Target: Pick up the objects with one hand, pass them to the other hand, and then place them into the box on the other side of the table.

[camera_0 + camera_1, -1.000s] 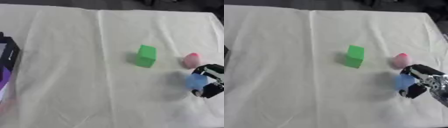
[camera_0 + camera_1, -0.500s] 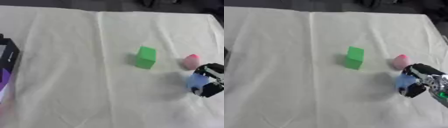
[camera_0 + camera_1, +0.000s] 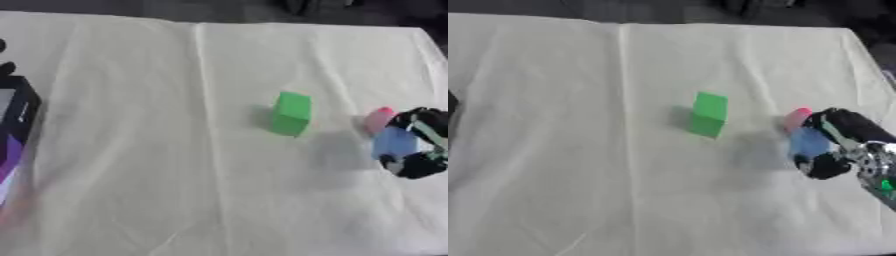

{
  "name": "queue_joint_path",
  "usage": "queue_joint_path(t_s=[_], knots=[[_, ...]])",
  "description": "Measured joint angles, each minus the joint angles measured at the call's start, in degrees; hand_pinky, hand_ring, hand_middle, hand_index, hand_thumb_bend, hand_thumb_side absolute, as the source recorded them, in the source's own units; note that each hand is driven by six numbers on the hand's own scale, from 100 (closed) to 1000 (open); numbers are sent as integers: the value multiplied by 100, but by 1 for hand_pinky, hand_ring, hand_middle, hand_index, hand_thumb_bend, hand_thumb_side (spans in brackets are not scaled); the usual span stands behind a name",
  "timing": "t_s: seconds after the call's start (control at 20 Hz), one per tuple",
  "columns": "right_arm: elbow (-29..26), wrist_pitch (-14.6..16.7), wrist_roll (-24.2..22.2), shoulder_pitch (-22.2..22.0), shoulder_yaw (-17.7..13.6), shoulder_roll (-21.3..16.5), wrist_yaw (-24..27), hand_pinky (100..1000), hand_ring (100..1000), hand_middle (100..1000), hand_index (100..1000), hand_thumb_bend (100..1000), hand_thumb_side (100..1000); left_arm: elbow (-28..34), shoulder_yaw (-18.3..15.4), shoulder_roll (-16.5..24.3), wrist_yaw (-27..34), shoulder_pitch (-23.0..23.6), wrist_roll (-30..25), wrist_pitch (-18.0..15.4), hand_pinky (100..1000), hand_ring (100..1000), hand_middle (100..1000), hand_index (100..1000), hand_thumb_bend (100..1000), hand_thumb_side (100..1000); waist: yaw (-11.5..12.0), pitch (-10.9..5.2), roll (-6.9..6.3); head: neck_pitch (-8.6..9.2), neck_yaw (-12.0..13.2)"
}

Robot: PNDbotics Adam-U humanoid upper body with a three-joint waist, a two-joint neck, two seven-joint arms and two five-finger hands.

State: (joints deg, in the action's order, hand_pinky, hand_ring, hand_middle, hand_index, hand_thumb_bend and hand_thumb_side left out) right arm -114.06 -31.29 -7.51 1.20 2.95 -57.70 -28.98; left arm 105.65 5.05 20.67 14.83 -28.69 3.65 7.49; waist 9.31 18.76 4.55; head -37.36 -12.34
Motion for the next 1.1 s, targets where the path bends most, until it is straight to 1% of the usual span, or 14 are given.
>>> queue_joint_path(t_s=[0.1,0.25,0.45,0.65,0.75,0.85,0.95,1.05,1.1], knots=[[0,182,182,291,71,19,-120,805,602,466,462,108,100,14,13,6,18,-8,-13,22,931,1000,905,821,430,584,10,-33,-27,-30,34],[0,461,461,733,197,162,-294,791,593,473,466,100,100,35,66,80,29,-68,-47,72,930,1000,905,821,428,580,22,-111,-83,-35,96],[1,830,830,1324,376,415,-245,742,564,491,476,100,100,90,152,308,-9,-187,-109,114,922,1000,903,822,449,544,20,-250,-150,-64,253],[1,1188,1189,1893,658,759,39,725,551,499,480,100,100,212,280,559,-256,-404,-281,-30,915,1000,902,831,466,512,-20,-266,-198,-78,421],[1,1360,1360,2145,804,918,207,710,540,501,479,100,100,270,362,648,-423,-501,-410,-141,914,1000,904,842,472,475,-41,-278,-201,-77,506],[1,1530,1478,2380,920,1078,382,707,539,503,481,100,100,294,481,703,-596,-596,-560,-257,914,1000,905,845,476,464,-66,-289,-200,-77,582],[1,1711,1488,2591,1033,1242,562,711,541,501,480,100,100,292,629,707,-777,-678,-730,-345,912,1000,904,847,475,485,-83,-313,-200,-78,628],[1,2046,1413,2779,1078,1376,910,716,543,499,479,100,100,249,765,676,-1009,-738,-937,-378,913,1000,902,841,466,510,-102,-320,-197,-80,659],[1,2211,1362,2851,1071,1423,1082,720,546,495,478,100,100,214,829,622,-1113,-767,-1032,-349,918,1000,906,839,464,537,-113,-322,-196,-82,670]])
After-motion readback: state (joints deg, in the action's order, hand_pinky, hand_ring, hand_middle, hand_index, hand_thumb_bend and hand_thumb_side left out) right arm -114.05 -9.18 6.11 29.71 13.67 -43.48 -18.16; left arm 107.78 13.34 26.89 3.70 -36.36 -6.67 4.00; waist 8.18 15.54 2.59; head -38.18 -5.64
